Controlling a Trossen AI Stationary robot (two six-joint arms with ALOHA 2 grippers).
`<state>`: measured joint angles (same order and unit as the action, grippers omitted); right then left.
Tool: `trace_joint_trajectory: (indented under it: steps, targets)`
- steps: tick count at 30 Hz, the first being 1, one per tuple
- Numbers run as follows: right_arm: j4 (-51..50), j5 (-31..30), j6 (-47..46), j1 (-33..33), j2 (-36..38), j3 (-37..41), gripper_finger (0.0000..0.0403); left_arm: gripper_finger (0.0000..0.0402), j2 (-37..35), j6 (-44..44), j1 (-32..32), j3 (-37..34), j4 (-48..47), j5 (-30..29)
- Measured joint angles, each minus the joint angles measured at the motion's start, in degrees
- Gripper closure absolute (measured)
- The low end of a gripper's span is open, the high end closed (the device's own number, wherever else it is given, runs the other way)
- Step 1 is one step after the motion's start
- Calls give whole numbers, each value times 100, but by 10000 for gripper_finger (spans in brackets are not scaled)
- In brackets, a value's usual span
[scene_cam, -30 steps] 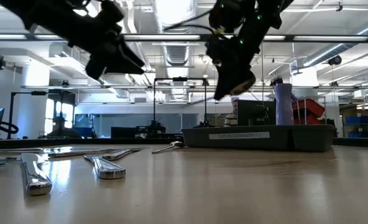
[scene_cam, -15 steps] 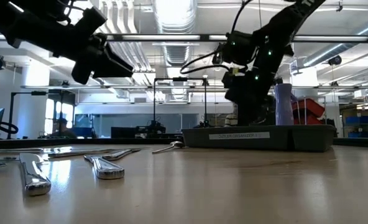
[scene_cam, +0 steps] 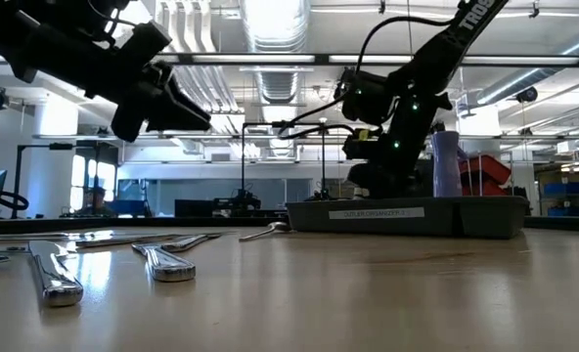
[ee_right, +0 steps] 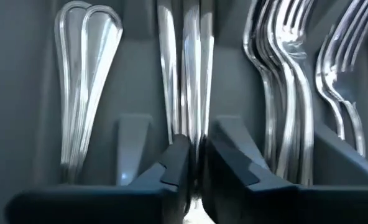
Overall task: Sort silverware
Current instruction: Put the spoon into the bottom middle left compartment of the silverware tray
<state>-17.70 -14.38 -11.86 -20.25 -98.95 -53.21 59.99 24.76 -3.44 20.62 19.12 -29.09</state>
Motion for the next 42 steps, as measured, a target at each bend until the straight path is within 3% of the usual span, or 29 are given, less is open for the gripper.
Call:
trace_joint_trajectory:
  steps: [3,7,13,15,24,29,34,38,42]
  targets:
    - [-237,-48,111,8,136,-156,307,282,73,-89,8,-6,264,409]
    - [-585,-65,208,28,382,-565,254,282,436,-744,151,-30,813,418]
    - [-604,-62,277,327,504,-1145,207,280,1557,-2744,527,224,1139,434]
    - [-601,-60,280,480,507,-1297,199,274,2063,-3411,644,399,1063,498]
    - [-649,-66,200,1281,569,-1579,194,218,3816,-4893,692,1226,1122,893]
    - [-768,-201,-32,1589,676,-1584,199,190,4627,-5228,733,1660,1138,852]
    - [-889,-389,-180,1812,719,-1576,195,176,5286,-5198,732,2120,1268,446]
    - [-910,-386,-325,1953,723,-1574,196,198,5606,-5051,738,2344,1200,251]
    - [-958,-384,-409,2049,737,-1570,201,288,5612,-5016,750,2384,1040,294]
